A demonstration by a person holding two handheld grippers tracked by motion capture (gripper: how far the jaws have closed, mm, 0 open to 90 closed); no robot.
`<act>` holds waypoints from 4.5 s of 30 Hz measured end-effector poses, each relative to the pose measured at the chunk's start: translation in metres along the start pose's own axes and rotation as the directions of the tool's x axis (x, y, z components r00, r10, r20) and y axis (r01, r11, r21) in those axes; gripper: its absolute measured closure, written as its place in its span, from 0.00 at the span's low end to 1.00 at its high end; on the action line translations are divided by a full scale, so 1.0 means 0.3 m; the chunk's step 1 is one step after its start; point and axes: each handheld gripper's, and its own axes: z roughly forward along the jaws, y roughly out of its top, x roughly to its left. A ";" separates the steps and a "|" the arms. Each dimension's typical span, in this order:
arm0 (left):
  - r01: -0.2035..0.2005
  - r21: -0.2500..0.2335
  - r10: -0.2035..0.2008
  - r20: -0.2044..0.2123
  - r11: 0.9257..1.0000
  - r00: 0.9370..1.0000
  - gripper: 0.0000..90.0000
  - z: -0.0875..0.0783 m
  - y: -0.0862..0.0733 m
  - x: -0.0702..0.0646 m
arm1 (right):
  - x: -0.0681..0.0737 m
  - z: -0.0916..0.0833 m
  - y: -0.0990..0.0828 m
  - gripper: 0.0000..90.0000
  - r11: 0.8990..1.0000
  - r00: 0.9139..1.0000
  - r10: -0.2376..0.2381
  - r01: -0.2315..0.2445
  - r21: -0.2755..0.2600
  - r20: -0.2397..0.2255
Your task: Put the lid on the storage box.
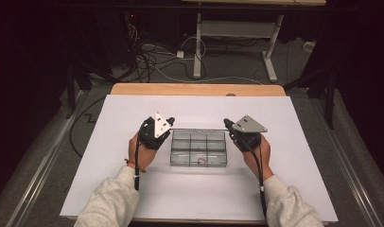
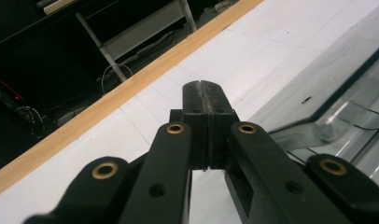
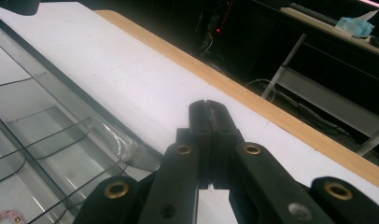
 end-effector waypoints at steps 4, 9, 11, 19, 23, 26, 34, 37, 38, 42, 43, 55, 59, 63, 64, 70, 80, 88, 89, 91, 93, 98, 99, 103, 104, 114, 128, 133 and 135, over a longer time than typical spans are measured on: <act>0.000 -0.003 -0.001 -0.001 1.000 1.000 0.97 -0.004 -0.008 -0.009 | 0.007 -0.005 -0.008 1.00 1.000 1.000 -0.004 0.004 -0.002 0.001; -0.005 -0.008 0.005 -0.005 1.000 1.000 0.97 -0.008 -0.021 -0.020 | 0.021 -0.012 -0.021 1.00 1.000 1.000 -0.013 0.013 -0.008 0.018; -0.009 -0.006 0.009 -0.006 1.000 1.000 0.97 -0.010 -0.023 -0.024 | 0.026 -0.015 -0.026 1.00 1.000 1.000 -0.018 0.019 -0.011 0.020; -0.006 -0.007 0.005 -0.014 1.000 1.000 0.97 -0.017 -0.041 -0.043 | 0.042 -0.023 -0.044 1.00 1.000 0.999 -0.023 0.023 -0.016 0.032; -0.008 -0.003 0.008 -0.027 1.000 1.000 0.97 -0.020 -0.048 -0.055 | 0.047 -0.025 -0.051 1.00 1.000 0.999 -0.024 0.024 -0.012 0.036; -0.012 -0.005 0.012 -0.040 1.000 0.999 0.97 -0.022 -0.052 -0.062 | 0.056 -0.029 -0.057 1.00 0.999 0.998 -0.028 0.029 -0.017 0.049; -0.027 -0.005 0.027 -0.067 1.000 0.997 0.97 -0.027 -0.063 -0.078 | 0.069 -0.035 -0.064 1.00 0.998 0.996 -0.058 0.059 -0.010 0.071; -0.031 -0.005 0.031 -0.071 0.999 0.997 0.97 -0.029 -0.066 -0.082 | 0.073 -0.038 -0.069 1.00 0.998 0.996 -0.058 0.060 -0.012 0.074; -0.036 -0.004 0.036 -0.073 0.999 0.997 0.97 -0.030 -0.068 -0.084 | 0.074 -0.038 -0.070 1.00 0.998 0.995 -0.063 0.064 -0.012 0.076; -0.034 -0.004 0.034 -0.066 0.999 0.997 0.97 -0.033 -0.076 -0.084 | 0.075 -0.041 -0.075 1.00 0.998 0.996 -0.060 0.061 -0.011 0.071; -0.033 -0.003 0.033 -0.064 0.999 0.997 0.97 -0.033 -0.078 -0.084 | 0.075 -0.041 -0.077 1.00 0.998 0.995 -0.063 0.064 -0.012 0.072; -0.017 -0.002 0.017 -0.066 1.000 0.998 0.97 -0.036 -0.094 -0.091 | 0.084 -0.045 -0.092 1.00 0.997 0.993 -0.077 0.079 -0.015 0.086; -0.015 -0.001 0.015 -0.067 1.000 0.998 0.97 -0.037 -0.098 -0.093 | 0.083 -0.046 -0.094 1.00 0.997 0.993 -0.077 0.079 -0.015 0.085; -0.015 0.000 0.015 -0.067 1.000 0.998 0.97 -0.038 -0.100 -0.094 | 0.086 -0.048 -0.097 1.00 0.997 0.994 -0.071 0.072 -0.012 0.086; -0.015 0.001 0.015 -0.068 1.000 0.998 0.97 -0.038 -0.101 -0.095 | 0.086 -0.048 -0.097 1.00 0.997 0.994 -0.072 0.073 -0.012 0.086; -0.020 0.003 0.021 -0.071 1.000 0.997 0.97 -0.039 -0.107 -0.098 | 0.087 -0.049 -0.101 1.00 0.997 0.993 -0.082 0.083 -0.007 0.084; -0.062 0.028 0.063 -0.050 0.998 0.997 0.93 -0.027 -0.124 -0.125 | 0.101 -0.040 -0.111 1.00 0.997 0.996 -0.076 0.075 0.010 0.036; -0.137 0.048 0.137 -0.006 0.989 0.991 0.93 -0.013 -0.120 -0.175 | 0.133 -0.021 -0.124 1.00 0.993 0.994 -0.109 0.109 0.043 -0.017; -0.132 0.045 0.132 -0.002 0.990 0.991 0.93 -0.013 -0.123 -0.176 | 0.133 -0.021 -0.125 1.00 0.994 0.994 -0.102 0.104 0.046 -0.026; -0.117 0.040 0.117 0.015 0.992 0.993 0.93 -0.016 -0.124 -0.173 | 0.132 -0.022 -0.127 1.00 0.994 0.995 -0.096 0.098 0.048 -0.037; -0.112 0.037 0.111 0.021 0.993 0.994 0.93 -0.019 -0.127 -0.173 | 0.130 -0.024 -0.130 1.00 0.995 0.995 -0.087 0.090 0.053 -0.053; -0.088 0.020 0.087 0.041 0.996 0.995 0.93 -0.026 -0.137 -0.169 | 0.130 -0.035 -0.138 1.00 0.996 0.994 -0.073 0.077 0.053 -0.085; -0.086 0.020 0.085 0.044 0.996 0.995 0.93 -0.027 -0.137 -0.168 | 0.131 -0.038 -0.140 1.00 0.996 0.993 -0.069 0.074 0.050 -0.091; -0.089 0.019 0.088 0.053 0.996 0.995 0.93 -0.027 -0.137 -0.163 | 0.133 -0.042 -0.141 0.99 0.996 0.992 -0.071 0.076 0.044 -0.106; -0.091 0.020 0.090 0.054 0.996 0.995 0.93 -0.028 -0.137 -0.162 | 0.133 -0.042 -0.140 0.98 0.996 0.991 -0.070 0.075 0.044 -0.114; -0.094 0.007 0.093 0.080 0.996 0.992 0.87 -0.037 -0.125 -0.142 | 0.108 -0.048 -0.133 0.89 0.997 0.989 -0.060 0.066 0.045 -0.138; -0.095 -0.037 0.099 0.100 0.995 0.990 0.53 -0.070 -0.104 -0.112 | 0.078 -0.076 -0.108 0.63 1.000 0.992 -0.028 0.029 0.004 -0.120; -0.096 -0.043 0.100 0.123 0.994 0.987 0.41 -0.069 -0.106 -0.112 | 0.074 -0.079 -0.107 0.50 1.000 0.993 -0.007 0.006 -0.013 -0.114; -0.091 -0.045 0.096 0.132 0.995 0.987 0.36 -0.068 -0.106 -0.112 | 0.075 -0.078 -0.107 0.47 1.000 0.994 -0.003 0.001 -0.014 -0.110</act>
